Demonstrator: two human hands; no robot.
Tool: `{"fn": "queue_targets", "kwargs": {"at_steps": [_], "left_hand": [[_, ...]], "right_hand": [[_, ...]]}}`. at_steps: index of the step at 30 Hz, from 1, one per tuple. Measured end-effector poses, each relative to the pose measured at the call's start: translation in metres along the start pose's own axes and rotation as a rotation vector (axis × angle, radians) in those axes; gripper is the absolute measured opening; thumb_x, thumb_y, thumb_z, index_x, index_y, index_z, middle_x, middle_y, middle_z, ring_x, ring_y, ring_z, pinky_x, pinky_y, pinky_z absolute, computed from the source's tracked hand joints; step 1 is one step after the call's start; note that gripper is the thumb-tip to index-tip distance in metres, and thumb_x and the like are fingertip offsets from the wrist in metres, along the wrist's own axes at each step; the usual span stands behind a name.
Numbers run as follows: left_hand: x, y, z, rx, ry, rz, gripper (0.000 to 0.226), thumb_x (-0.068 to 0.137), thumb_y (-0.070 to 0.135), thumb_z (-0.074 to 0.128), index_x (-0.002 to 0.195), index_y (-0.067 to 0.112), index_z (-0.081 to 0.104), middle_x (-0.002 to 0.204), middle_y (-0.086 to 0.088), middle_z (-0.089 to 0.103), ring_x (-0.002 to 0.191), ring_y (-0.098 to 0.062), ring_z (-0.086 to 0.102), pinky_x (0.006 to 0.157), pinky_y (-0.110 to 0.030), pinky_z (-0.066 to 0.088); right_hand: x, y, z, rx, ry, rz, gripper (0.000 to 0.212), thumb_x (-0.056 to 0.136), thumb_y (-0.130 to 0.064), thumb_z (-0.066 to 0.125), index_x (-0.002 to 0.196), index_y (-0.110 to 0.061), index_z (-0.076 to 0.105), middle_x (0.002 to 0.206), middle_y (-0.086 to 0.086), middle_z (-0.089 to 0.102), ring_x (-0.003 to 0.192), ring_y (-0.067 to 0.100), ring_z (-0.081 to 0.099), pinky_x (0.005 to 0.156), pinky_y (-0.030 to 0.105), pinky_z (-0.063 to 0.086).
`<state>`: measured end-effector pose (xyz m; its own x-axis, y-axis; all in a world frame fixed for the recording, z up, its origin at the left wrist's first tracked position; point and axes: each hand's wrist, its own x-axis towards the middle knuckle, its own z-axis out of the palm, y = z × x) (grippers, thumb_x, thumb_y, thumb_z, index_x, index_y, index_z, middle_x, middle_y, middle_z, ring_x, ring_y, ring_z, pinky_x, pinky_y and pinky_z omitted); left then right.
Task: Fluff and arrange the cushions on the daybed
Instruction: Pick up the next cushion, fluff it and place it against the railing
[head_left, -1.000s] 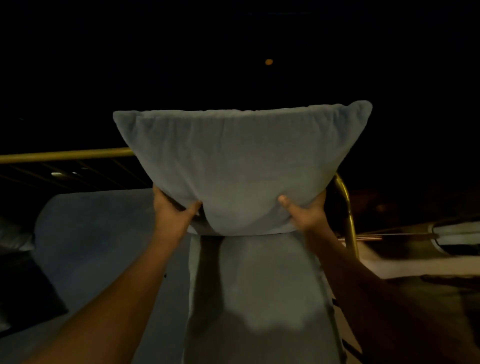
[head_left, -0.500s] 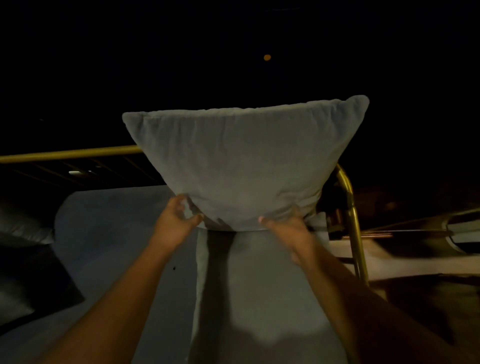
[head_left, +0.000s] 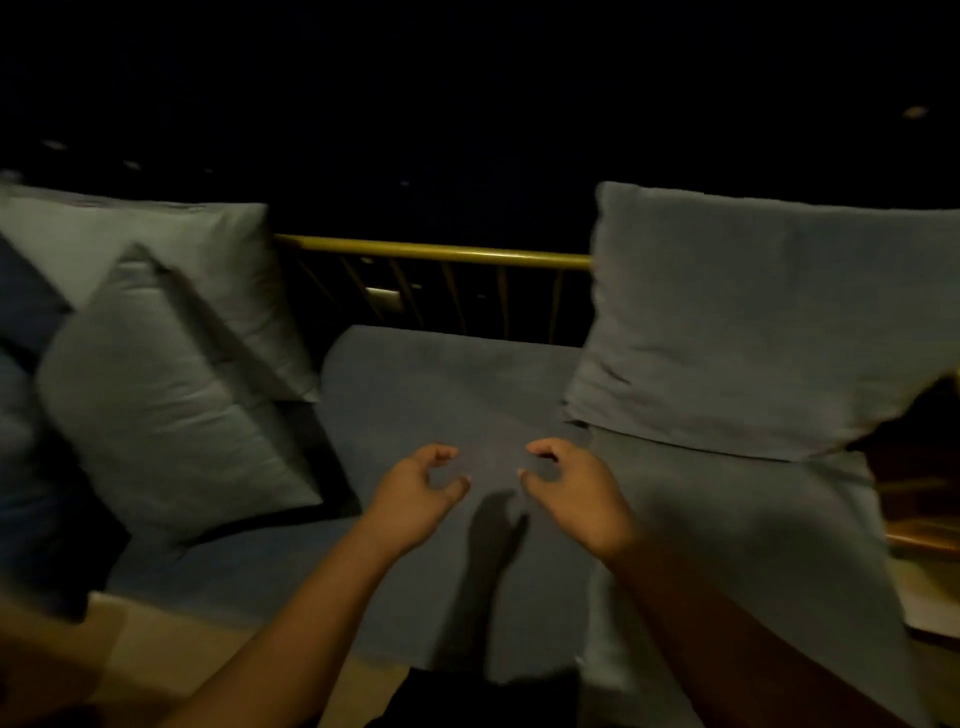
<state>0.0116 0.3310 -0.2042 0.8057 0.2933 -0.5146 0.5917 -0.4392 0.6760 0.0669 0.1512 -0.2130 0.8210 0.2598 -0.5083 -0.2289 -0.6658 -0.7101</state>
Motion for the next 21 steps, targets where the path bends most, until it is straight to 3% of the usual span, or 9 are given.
{"fn": "queue_targets", "kwargs": {"at_steps": [4,7,9,14,21], "left_hand": [[0.009,-0.064,-0.092,-0.057,0.08,-0.043,0.037,0.082,0.021,0.068,0.117,0.012,0.06,0.115,-0.017,0.064,0.109,-0.029,0.06,0.096,-0.035,0.047],[0.019,-0.104,-0.156,-0.116,0.153,-0.059,0.036,0.083,0.017,0.067,0.117,0.011,0.059,0.113,-0.008,0.062,0.099,-0.026,0.061,0.087,-0.032,0.048],[0.028,-0.127,-0.198,-0.148,0.222,-0.057,0.035,0.083,0.014,0.066,0.117,0.011,0.058,0.11,-0.003,0.06,0.102,-0.02,0.057,0.09,-0.028,0.044],[0.057,-0.175,-0.294,-0.188,0.405,-0.11,0.045,0.078,0.025,0.068,0.119,0.011,0.056,0.118,-0.014,0.061,0.11,-0.029,0.059,0.095,-0.036,0.047],[0.102,-0.229,-0.337,-0.059,0.458,-0.154,0.058,0.084,0.024,0.066,0.137,0.017,0.043,0.148,-0.016,0.029,0.132,-0.032,0.038,0.106,-0.032,0.032]], "right_hand": [[0.01,-0.068,0.077,-0.021,-0.02,-0.022,0.035,0.086,-0.021,0.067,0.118,-0.01,0.061,0.123,0.009,0.063,0.115,0.023,0.057,0.098,0.03,0.041],[0.022,-0.113,0.127,-0.071,-0.081,-0.041,0.035,0.086,-0.025,0.066,0.119,-0.013,0.06,0.12,0.006,0.063,0.113,0.021,0.058,0.089,0.021,0.038],[0.034,-0.141,0.157,-0.081,-0.141,-0.045,0.04,0.086,-0.026,0.066,0.123,-0.013,0.057,0.123,0.005,0.061,0.115,0.02,0.056,0.088,0.02,0.036],[0.074,-0.212,0.221,-0.106,-0.25,-0.118,0.056,0.087,-0.026,0.066,0.137,-0.016,0.044,0.139,0.007,0.05,0.128,0.024,0.047,0.101,0.034,0.038],[0.147,-0.278,0.306,-0.056,-0.291,-0.227,0.069,0.081,-0.021,0.073,0.141,-0.016,0.039,0.136,0.011,0.052,0.125,0.028,0.049,0.091,0.025,0.036]]}}
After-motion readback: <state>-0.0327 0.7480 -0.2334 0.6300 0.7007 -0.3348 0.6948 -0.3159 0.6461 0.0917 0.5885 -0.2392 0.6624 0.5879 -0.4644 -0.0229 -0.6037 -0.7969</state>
